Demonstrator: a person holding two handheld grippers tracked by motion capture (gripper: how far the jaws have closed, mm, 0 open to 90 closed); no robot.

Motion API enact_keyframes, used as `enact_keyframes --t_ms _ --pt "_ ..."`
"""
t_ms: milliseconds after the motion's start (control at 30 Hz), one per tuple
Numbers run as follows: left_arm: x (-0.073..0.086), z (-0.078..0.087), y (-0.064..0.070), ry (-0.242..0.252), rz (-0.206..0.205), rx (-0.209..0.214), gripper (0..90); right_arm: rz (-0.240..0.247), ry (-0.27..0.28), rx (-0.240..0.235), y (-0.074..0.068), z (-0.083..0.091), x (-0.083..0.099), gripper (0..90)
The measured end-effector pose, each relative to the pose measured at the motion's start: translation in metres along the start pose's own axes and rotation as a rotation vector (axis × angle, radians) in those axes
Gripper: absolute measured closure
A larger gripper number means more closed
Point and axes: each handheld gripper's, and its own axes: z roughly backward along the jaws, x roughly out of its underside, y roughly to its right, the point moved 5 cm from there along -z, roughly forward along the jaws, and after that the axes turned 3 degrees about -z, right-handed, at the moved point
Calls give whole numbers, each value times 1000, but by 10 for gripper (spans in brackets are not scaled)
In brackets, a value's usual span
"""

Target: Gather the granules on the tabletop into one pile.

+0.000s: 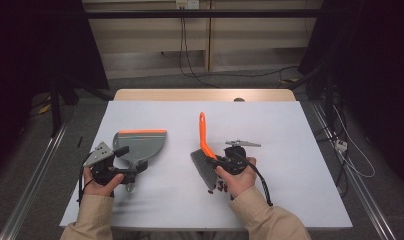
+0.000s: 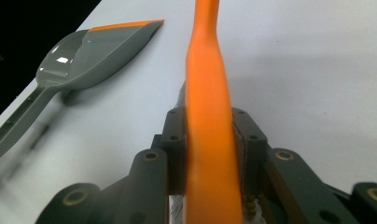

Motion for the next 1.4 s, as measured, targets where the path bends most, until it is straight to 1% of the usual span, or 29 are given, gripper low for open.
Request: enact_keyframes --t_ms 100,200,300,467,600,767,867,933,1033,1100,1133,1167,1200,1267,1300,1367,1400 --pt "0 0 0 -1 -2 0 50 -2 3 4 3 2 -1 709" --pt "0 0 0 -1 -2 1 50 -16 3 4 5 3 -1 709" --pt "0 0 0 -2 -4 0 50 -13 9 7 6 5 -2 710" --pt "0 -1 1 -2 -2 1 49 -31 18 -18 7 7 -4 713" --pt "0 -2 0 -5 -3 2 50 -25 33 -51 0 8 -7 715" --pt "0 -2 0 -8 -5 5 50 -14 40 -108 -15 12 -10 715" --pt "0 -2 0 -7 -5 7 50 -12 23 -155 -25 13 -5 715" --pt "0 -2 0 -8 -5 4 49 -8 0 -182 -31 12 2 715" --pt "0 -2 0 -7 -6 5 50 -5 -45 -212 -33 11 15 715" --pt "0 -2 1 -8 -5 5 50 26 -59 -207 -30 9 21 715" --pt "0 -2 1 -8 -7 6 49 46 -51 -199 -27 8 22 715" --pt "0 -2 1 -7 -6 6 50 51 -51 -201 -23 9 22 714" --pt "0 -2 1 -8 -5 6 50 44 -57 -208 -20 9 21 714" --pt "1 -3 1 -9 -3 6 50 94 -40 -194 -15 9 17 714" --pt "1 -2 1 -11 -4 3 50 94 -41 -193 -13 9 15 714" --pt "1 -2 1 -8 -4 5 50 137 -35 -178 -10 8 10 714" --pt "1 -2 0 -8 -4 6 49 134 -34 -175 -8 8 8 714"
